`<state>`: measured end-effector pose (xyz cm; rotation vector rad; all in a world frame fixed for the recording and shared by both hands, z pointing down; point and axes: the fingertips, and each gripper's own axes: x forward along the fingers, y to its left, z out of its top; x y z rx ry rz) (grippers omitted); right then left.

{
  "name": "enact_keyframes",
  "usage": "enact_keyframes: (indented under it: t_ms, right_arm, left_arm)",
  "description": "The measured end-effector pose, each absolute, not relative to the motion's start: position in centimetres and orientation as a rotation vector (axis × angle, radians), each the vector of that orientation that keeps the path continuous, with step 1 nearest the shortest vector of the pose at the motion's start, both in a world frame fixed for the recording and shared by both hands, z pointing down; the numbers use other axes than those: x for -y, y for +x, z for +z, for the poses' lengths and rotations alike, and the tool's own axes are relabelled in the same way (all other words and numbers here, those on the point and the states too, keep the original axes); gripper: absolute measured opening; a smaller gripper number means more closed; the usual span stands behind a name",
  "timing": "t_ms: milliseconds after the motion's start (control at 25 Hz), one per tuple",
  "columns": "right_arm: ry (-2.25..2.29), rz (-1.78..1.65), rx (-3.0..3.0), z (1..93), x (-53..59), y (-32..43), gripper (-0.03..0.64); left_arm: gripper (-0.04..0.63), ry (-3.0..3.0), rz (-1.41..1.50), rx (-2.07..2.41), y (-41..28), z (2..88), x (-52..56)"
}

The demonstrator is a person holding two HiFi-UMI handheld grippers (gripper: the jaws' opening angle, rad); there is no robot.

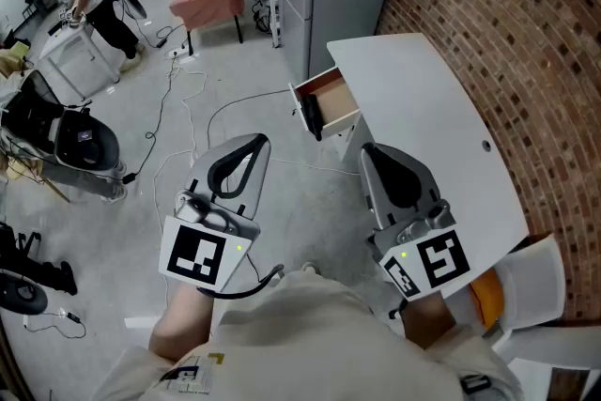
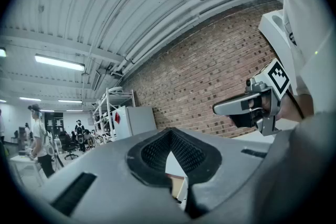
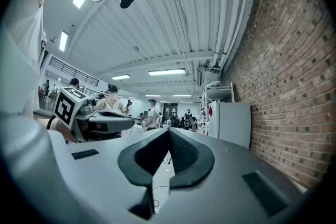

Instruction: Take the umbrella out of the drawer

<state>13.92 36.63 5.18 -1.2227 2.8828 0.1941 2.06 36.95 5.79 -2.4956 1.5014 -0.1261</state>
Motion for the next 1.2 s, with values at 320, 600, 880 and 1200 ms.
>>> enact_keyframes:
  t_ms: [320, 600, 880, 1200]
  right_arm:
    - [-1.159, 0.145, -2.851, 5.0, -35.6, 14.5, 0.008]
    - [-1.137, 0.132, -2.878, 5.7, -34.7, 14.4, 0.008]
    - [-1.085, 0.115, -2.895, 6.3, -33.4, 15.0, 0.008]
    - [-1.079, 0.065, -2.889, 7.5, -32.0, 16.2, 0.008]
  left_arm:
    - [0.008, -2.49, -0.148, -1.515, 2.5, 6.1, -35.8]
    - [0.008, -2.49, -0.166, -1.525, 2.8, 6.4, -34.7]
    - [0.008, -2.496, -0.171, -1.561, 3.5, 7.0, -33.2]
    - [0.008, -2.48, -0.187, -1.596, 4.3, 7.8, -32.4]
